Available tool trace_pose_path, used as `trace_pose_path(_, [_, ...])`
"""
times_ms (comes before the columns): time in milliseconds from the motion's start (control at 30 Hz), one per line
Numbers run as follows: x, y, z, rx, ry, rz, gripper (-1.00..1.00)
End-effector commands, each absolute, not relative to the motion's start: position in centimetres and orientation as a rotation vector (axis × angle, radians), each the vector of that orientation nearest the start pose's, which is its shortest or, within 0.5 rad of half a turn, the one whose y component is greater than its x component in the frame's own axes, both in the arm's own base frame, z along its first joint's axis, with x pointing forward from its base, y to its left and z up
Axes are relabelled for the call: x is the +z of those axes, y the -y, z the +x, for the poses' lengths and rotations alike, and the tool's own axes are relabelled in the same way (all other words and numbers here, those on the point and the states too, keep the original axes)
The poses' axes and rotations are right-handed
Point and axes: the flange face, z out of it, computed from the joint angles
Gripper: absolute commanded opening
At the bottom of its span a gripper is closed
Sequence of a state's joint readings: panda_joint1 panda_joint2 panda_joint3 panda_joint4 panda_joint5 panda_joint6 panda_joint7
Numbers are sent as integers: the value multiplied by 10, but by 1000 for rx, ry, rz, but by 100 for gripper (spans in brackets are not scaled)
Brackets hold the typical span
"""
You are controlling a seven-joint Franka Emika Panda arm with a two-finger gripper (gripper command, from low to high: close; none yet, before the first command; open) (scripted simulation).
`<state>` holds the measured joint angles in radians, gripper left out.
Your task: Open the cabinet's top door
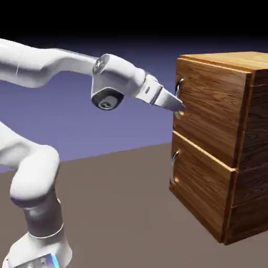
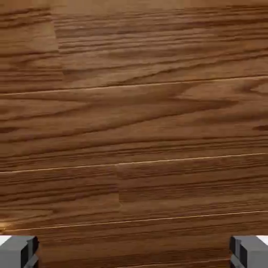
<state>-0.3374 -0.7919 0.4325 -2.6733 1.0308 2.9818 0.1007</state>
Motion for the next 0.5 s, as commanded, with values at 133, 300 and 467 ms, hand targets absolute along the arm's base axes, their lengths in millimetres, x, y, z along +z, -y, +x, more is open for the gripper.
trace_pose_path(133, [572, -11, 353, -1396, -980, -2073, 0])
trace_pose_path(300, [576, -25, 349, -1454, -955, -2014, 0])
trace_pose_path(467, [575, -41, 347, -1511, -925, -1960, 0])
